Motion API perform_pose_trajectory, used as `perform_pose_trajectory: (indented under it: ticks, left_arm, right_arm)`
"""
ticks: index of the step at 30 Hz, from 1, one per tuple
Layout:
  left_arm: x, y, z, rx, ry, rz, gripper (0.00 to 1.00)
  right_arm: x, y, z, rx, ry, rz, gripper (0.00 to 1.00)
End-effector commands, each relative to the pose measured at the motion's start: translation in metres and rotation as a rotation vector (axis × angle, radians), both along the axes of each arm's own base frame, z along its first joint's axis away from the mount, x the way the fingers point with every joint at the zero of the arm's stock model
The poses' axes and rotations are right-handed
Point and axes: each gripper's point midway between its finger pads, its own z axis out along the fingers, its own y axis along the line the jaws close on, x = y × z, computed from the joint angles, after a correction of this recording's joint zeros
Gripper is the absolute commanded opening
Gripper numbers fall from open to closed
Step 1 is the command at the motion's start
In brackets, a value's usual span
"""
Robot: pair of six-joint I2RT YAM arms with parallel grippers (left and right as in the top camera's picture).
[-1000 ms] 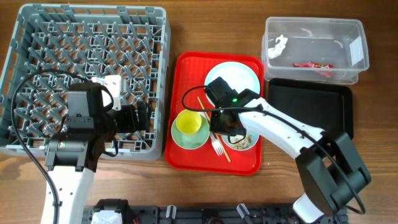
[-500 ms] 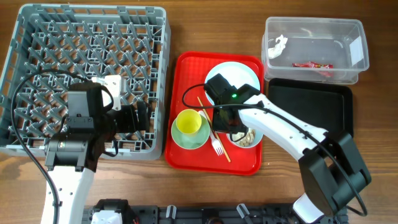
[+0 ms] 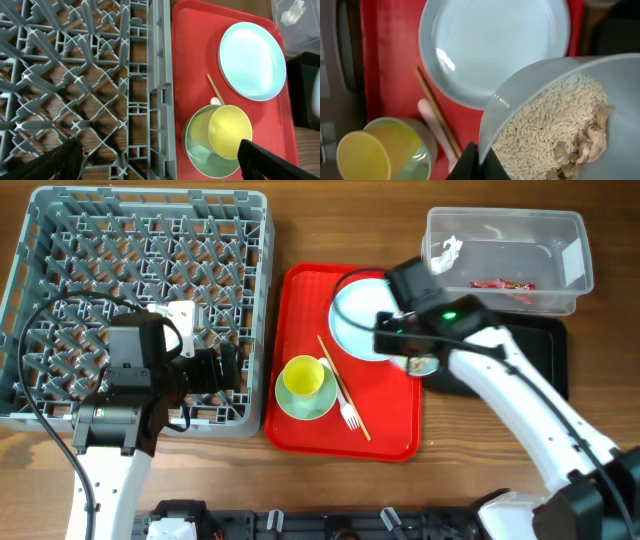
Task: Sort waste into correct bins and load items into the dishwasher rack
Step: 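Grasp the rim of the light-blue rice bowl with the right gripper, then tip the bowl over the black tray to pour out the rice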
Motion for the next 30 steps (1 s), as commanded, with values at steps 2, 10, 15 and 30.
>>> perform_pose_trajectory:
  ticks: [2,10,15,30]
  left_arm:
    - [0.003,-0.001,0.008,-0.007,-0.016,0.004,1.00]
    - [0.003,-0.001,0.008,-0.007,-0.016,0.004,1.00]
    - [0.003,-0.001,0.008,-0.007,-0.016,0.004,1.00]
    - [0.003,-0.001,0.008,-0.007,-0.016,0.004,1.00]
  right_arm:
    - [0.018,-0.026,0.016,0.104,-0.024,0.014,0.04]
    - [0.037,-0.067,0.016,0.310,-0.025,0.048,0.04]
    - [0.040,-0.083,0.003,0.442,0.007,0.043,0.04]
    - [0.052,-0.115,0.010,0.951,0.027,-0.068,0.04]
